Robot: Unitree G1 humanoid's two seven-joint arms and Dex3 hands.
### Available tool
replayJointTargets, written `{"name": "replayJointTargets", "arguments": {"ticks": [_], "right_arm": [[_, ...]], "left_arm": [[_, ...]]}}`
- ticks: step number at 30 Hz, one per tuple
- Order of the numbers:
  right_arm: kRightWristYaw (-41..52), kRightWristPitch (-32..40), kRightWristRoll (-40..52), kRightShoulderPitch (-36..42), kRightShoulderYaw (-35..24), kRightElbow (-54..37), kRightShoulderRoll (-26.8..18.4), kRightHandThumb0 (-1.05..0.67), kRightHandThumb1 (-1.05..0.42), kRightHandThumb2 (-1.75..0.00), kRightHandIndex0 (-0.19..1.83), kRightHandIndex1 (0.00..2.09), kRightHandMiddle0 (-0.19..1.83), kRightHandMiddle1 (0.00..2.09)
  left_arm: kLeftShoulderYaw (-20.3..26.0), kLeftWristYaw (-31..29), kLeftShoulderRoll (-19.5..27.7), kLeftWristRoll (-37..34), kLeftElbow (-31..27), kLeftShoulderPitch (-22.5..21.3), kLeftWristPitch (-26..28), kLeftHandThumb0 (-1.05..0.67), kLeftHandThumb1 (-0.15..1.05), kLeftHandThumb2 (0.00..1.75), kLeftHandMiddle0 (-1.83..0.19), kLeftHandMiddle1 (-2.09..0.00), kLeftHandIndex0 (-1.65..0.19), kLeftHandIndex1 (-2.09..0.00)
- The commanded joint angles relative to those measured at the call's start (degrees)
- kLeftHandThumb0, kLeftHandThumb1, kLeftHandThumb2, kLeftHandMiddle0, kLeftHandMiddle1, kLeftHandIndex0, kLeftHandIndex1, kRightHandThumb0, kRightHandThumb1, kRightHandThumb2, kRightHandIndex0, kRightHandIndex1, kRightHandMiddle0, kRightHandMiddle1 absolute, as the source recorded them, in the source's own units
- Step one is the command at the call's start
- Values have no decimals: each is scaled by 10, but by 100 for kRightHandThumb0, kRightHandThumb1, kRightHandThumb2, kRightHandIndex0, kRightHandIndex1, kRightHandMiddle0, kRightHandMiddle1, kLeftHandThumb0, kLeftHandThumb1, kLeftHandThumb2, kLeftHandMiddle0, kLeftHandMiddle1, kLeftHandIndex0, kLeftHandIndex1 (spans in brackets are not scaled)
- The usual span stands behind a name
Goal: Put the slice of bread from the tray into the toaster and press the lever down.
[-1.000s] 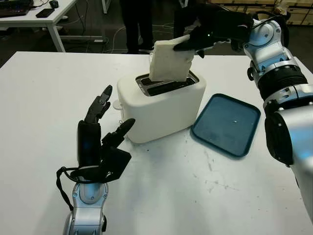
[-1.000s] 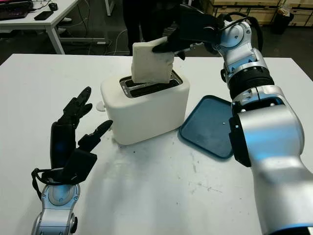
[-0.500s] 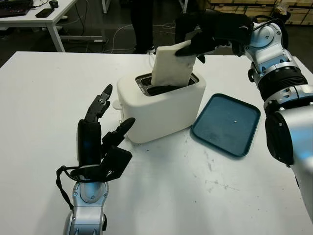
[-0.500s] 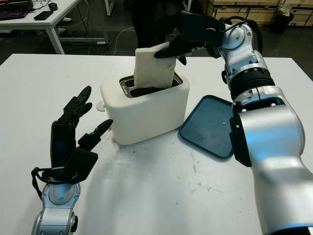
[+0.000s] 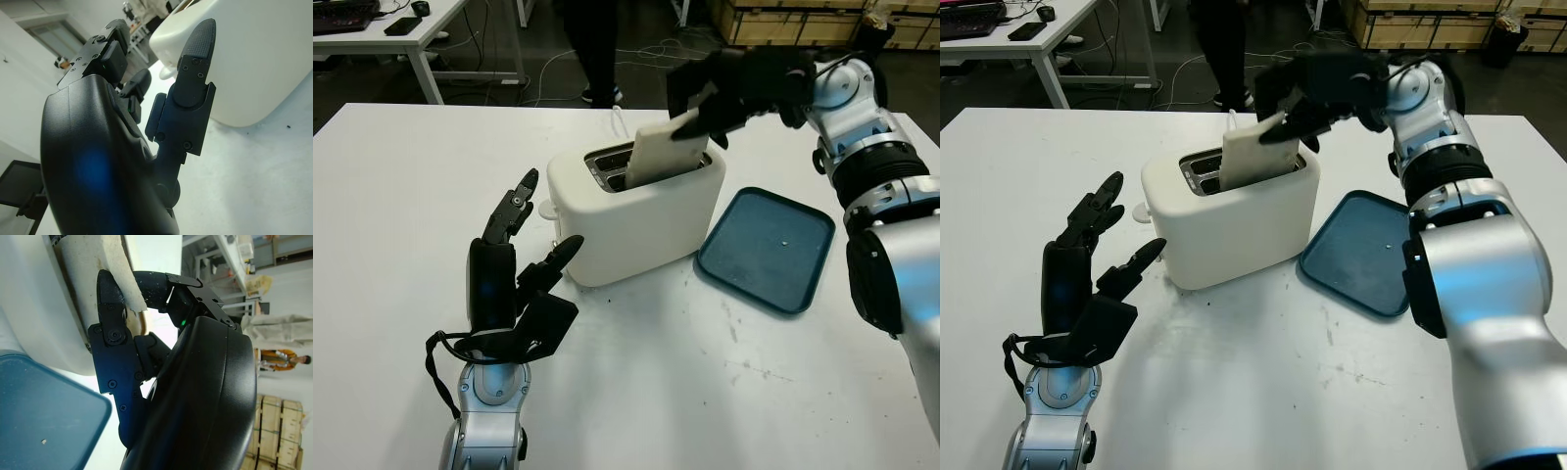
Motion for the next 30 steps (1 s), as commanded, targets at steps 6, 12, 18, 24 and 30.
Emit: {"name": "replayJointTargets", "arguments": {"ticks": [6, 12, 18, 24, 30], "right_arm": [[-8, -7, -25, 9, 19, -4, -4, -51, -92, -28, 103, 175, 86, 175], [2, -15, -24, 20, 26, -18, 13, -46, -92, -27, 105, 175, 88, 175], [25, -10, 0, 33, 13, -32, 33, -45, -92, -28, 110, 175, 93, 175], [19, -10, 6, 41, 12, -39, 44, -47, -92, -29, 113, 175, 96, 175], [-36, -35, -25, 53, 36, -53, 44, -54, -92, -21, 107, 175, 88, 175]], "left_arm": [[0, 2, -3, 2, 1, -6, 5, -56, 92, 7, -27, -62, -45, -2], [-3, 1, -5, 2, -1, -4, 8, -54, 92, 6, -26, -62, -44, -1], [-6, 6, -5, 5, 2, -1, 2, -56, 92, 7, -26, -63, -44, -1], [-8, 7, -4, 3, -1, 4, 4, -56, 92, 7, -26, -62, -44, -1], [-9, 8, -2, 4, -5, 9, 1, -55, 92, 6, -26, -62, -44, -1]]}}
